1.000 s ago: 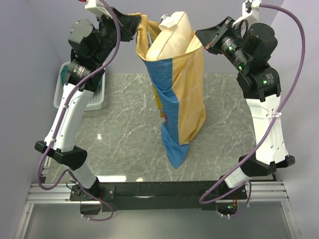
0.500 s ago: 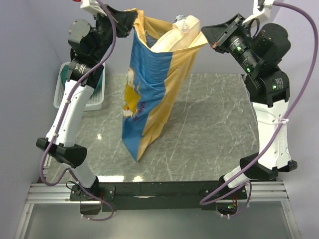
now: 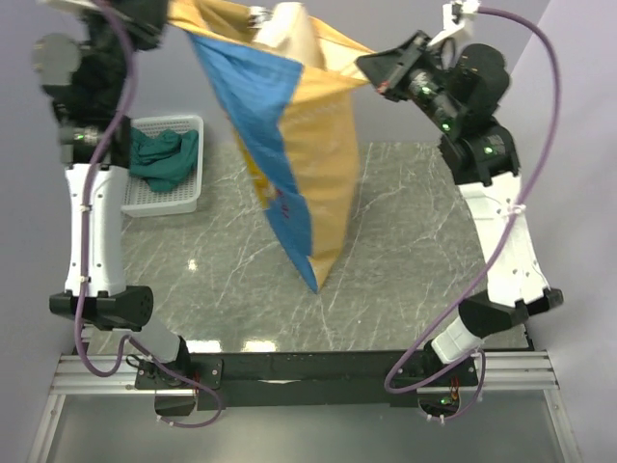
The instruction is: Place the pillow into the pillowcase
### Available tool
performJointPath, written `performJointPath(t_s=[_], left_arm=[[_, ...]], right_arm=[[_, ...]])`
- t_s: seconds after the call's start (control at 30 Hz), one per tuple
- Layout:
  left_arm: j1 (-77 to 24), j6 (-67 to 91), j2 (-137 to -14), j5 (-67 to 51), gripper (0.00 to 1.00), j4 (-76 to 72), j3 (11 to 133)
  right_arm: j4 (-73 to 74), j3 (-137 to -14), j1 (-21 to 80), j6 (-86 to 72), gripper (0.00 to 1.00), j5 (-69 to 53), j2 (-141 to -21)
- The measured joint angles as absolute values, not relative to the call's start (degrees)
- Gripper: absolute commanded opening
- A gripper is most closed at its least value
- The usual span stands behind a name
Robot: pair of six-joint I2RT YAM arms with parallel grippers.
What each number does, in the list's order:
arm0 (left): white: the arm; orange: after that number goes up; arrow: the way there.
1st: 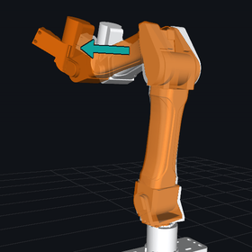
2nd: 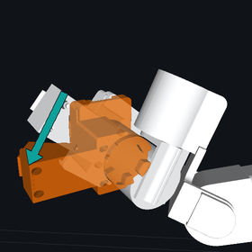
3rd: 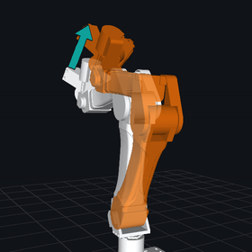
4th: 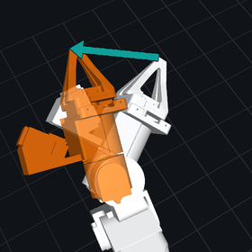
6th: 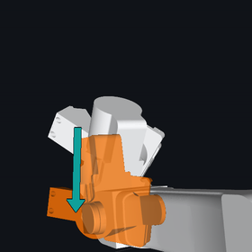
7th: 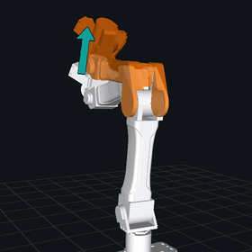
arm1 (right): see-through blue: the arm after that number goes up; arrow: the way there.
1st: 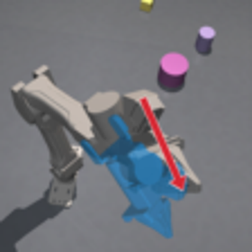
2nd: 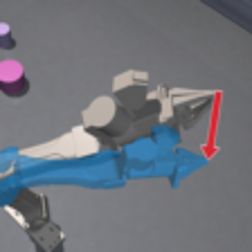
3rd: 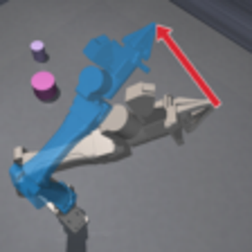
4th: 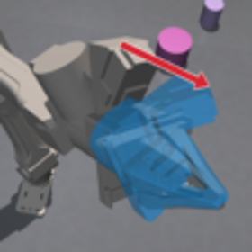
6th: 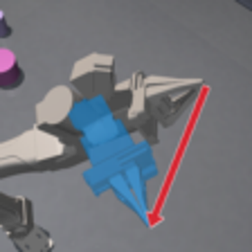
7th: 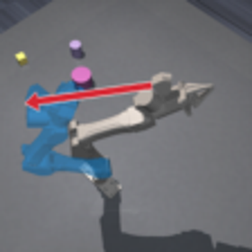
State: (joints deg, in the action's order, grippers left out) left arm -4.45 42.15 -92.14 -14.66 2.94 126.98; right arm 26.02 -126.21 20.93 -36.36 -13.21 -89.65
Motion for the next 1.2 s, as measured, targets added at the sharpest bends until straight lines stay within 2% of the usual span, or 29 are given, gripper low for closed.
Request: performJointPath(t_s=[0.13, 0.4, 0.5, 0.63, 0.7, 0.73, 0.8, 0.83, 0.93, 1.03, 1.2], left_arm=[[3.20, 48.38, -90.87, -15.99, 0.11, -3.60, 126.91], [4.05, 56.71, -92.14, -22.37, 0.13, -11.62, 126.65], [2.68, 58.41, -92.44, -24.56, 0.13, -14.15, 124.90], [-4.99, 57.43, -91.72, -24.49, 0.15, -16.40, 117.62], [-11.05, 55.92, -90.89, -23.64, 0.16, -17.67, 111.09], [-14.26, 55.16, -90.74, -22.81, 0.17, -18.55, 107.77], [-21.50, 54.06, -91.07, -21.43, 0.18, -19.49, 101.21], [-24.86, 53.65, -91.90, -20.73, 0.21, -19.51, 98.96], [-32.97, 52.51, -95.74, -18.90, 0.26, -20.73, 94.96], [-40.36, 51.55, -102.37, -17.28, 0.27, -22.11, 94.28], [-48.05, 51.72, -115.37, -15.16, 0.31, -25.58, 96.57]], right_arm=[[25.98, -130.15, 25.10, -36.12, 0.00, -14.52, -92.92], [26.26, -129.99, 22.87, -34.89, 0.00, -15.11, -90.65], [24.43, -124.68, 20.32, -35.64, 0.00, -16.40, -87.99], [18.68, -109.34, 17.06, -36.71, 0.00, -16.58, -81.62], [17.32, -100.90, 14.68, -37.56, 0.06, -16.67, -78.15], [16.75, -96.97, 13.17, -38.00, 0.15, -16.67, -76.75], [17.37, -91.13, 9.74, -38.52, 0.22, -16.32, -74.94], [18.31, -88.97, 8.05, -38.46, 0.32, -15.66, -74.54], [21.15, -84.88, 3.84, -37.34, 0.45, -12.32, -74.17], [23.75, -81.47, 1.50, -35.64, 0.54, -8.45, -72.66], [27.53, -78.50, 0.91, -32.75, 0.63, -3.07, -68.01]])
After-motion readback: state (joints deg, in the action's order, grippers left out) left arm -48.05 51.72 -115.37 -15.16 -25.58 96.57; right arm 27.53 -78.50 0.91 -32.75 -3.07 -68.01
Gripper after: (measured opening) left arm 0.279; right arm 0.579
